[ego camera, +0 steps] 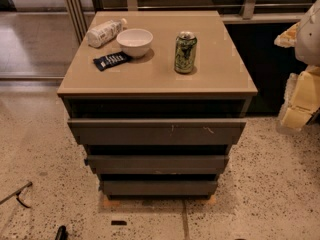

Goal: Open bottom drawer

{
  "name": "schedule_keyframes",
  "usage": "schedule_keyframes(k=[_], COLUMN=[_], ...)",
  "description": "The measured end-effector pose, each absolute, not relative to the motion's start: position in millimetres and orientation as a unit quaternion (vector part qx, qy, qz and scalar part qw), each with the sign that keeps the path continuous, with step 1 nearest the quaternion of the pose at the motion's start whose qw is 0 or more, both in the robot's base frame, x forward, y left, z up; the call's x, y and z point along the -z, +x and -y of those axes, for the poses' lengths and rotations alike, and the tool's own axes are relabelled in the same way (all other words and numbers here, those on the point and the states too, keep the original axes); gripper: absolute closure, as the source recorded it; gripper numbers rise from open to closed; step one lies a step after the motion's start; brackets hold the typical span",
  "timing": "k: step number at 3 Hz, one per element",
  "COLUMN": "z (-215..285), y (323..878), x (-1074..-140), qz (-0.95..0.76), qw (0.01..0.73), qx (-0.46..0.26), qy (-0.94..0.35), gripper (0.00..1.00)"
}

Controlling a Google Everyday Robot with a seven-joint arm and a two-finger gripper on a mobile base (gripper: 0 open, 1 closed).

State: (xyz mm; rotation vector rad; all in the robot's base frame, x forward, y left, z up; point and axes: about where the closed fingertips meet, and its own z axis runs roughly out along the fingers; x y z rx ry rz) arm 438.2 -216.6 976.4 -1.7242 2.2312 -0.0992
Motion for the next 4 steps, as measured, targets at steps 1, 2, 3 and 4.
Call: schedule_keyframes(k=[1, 2, 3, 4], z=[216.6, 216.6, 217.2, 212.9], y=[438.2, 438.2, 438.0, 437.1], x=[-976.4, -976.4, -947.8, -890.4], qz=[-0.781, -0.781, -0.787, -0.795], qw=[0.159, 0.159, 0.172, 0.190], qx=[0.035, 0.035, 0.010, -0.028], qy=[-0.603, -0.603, -0.592, -0.575], gripper=[0.00, 0.15, 0.38, 0.62])
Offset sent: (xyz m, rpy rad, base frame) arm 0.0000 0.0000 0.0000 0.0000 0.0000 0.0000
